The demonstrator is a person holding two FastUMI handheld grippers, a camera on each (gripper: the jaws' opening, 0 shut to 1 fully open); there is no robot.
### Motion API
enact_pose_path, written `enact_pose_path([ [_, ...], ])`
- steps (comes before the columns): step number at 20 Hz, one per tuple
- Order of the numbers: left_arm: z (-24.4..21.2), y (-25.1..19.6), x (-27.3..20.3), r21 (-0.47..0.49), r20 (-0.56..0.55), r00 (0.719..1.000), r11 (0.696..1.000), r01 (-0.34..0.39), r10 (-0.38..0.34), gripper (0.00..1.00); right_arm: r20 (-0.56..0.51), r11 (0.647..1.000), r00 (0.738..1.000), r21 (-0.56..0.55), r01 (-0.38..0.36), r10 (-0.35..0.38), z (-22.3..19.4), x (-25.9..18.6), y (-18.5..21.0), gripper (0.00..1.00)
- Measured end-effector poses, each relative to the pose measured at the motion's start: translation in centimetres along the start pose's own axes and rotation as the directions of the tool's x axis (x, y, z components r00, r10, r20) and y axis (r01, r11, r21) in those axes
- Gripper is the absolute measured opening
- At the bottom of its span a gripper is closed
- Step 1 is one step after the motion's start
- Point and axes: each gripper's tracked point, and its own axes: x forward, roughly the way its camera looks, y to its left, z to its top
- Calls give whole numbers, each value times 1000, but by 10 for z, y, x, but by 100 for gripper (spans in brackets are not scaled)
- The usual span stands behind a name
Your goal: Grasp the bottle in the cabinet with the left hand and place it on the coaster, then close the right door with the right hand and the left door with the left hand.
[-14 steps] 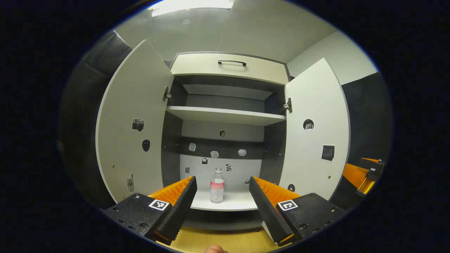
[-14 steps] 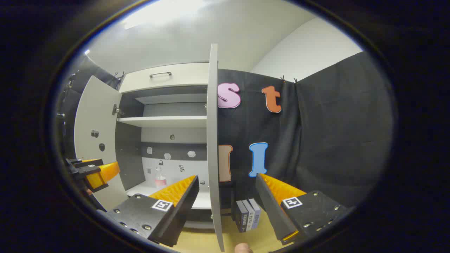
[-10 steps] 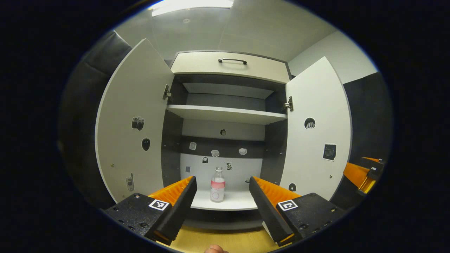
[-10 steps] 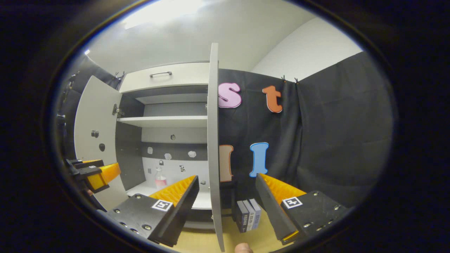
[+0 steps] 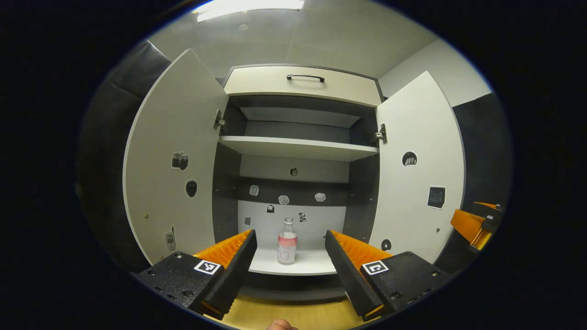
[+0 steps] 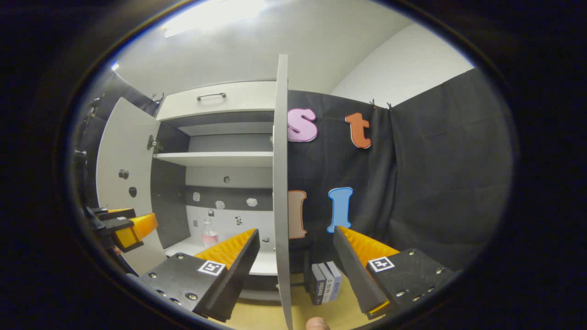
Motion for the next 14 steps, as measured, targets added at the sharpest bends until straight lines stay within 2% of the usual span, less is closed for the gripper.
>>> enact_pose_path([
  [4,-2,5,3,1,-7,1000,1000,-8,8,96,-3,1000,1000,-10,-6,6,-1,0,5,100],
  [11,-6,14,9,19,-20,1000,1000,-22,22,96,-6,1000,1000,-2,-10,10,1,5,6,98],
  [12,-6,15,10,24,-25,999,999,-23,24,100,-9,1000,1000,-1,-10,10,0,6,7,100],
  [14,-10,19,16,39,-37,999,999,-28,30,96,-19,1000,1000,1,-11,11,-4,6,8,98],
])
